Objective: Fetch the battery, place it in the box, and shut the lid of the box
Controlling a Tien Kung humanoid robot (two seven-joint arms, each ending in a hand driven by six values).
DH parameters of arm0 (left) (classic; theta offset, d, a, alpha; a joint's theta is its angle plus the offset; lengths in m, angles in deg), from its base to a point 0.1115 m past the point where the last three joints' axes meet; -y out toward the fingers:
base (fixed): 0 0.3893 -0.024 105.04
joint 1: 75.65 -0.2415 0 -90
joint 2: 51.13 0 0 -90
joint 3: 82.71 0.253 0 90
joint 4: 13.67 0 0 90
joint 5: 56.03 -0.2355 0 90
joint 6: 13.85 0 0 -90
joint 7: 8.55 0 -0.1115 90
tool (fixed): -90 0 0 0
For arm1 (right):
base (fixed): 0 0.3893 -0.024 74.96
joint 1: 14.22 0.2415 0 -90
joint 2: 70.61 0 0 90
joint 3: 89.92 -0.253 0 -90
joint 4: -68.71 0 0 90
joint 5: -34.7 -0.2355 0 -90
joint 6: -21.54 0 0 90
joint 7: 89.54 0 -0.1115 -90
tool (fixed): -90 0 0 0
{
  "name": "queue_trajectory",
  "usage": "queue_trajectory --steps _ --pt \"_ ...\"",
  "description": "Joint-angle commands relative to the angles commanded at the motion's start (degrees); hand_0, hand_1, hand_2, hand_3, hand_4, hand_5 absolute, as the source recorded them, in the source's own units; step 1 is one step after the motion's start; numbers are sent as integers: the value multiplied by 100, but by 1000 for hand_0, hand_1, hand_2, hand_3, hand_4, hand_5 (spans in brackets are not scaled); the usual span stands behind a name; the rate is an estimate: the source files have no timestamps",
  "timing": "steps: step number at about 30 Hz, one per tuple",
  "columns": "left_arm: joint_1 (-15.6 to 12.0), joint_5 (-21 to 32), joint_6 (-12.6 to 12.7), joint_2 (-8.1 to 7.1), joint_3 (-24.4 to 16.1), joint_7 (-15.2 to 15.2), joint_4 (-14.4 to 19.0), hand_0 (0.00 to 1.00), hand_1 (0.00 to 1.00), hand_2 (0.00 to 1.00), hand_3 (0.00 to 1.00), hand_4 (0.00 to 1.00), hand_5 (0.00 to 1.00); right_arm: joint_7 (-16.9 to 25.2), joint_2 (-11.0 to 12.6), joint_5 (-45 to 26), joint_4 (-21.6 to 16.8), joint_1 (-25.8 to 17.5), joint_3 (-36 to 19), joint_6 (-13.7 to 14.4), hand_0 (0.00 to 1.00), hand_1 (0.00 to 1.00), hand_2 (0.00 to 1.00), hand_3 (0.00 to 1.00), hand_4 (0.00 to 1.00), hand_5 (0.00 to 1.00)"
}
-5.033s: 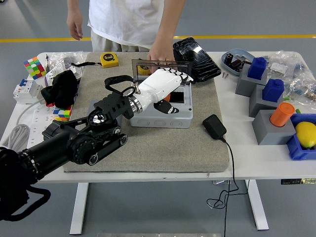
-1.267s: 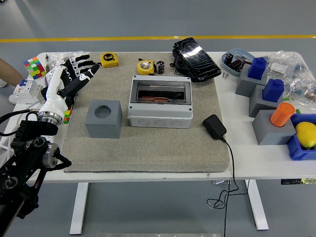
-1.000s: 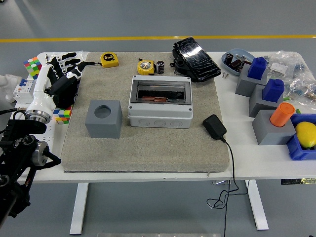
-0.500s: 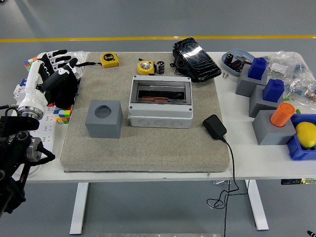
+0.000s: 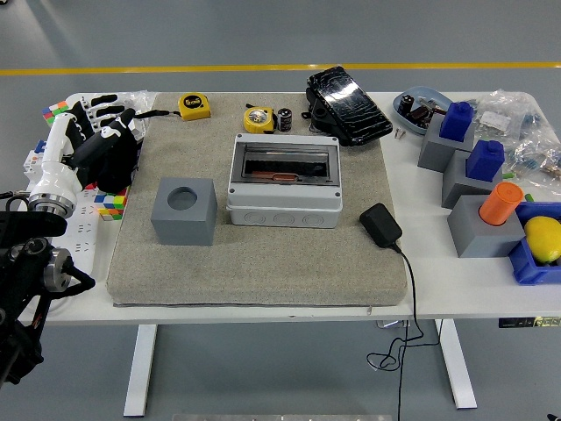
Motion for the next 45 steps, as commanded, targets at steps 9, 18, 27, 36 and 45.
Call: queue_trajectory --steps 9,18,27,36,45 --pt "-29 -6 -23 15 -57 -37 4 522 613 620 630 921 336 8 52 54 2 6 -130 5 556 590 579 544 917 479" --pt "9 -15 -35 43 -52 -55 -10 523 613 622 628 919 336 13 28 30 21 -61 -154 6 556 590 579 544 918 480" --pt "-24 -9 -37 45 31 -71 -48 521 613 621 626 917 335 22 24 72 7 -47 -193 18 556 590 580 545 918 480" --pt "2 -5 -33 -9 38 -57 -123 522 613 622 623 916 335 18 22 60 16 -90 -213 12 556 590 580 545 918 481" --pt "-5 -16 -39 -4 -21 -72 -83 522 612 622 623 915 336 15 28 72 20 -99 -250 10 556 590 580 546 920 481"
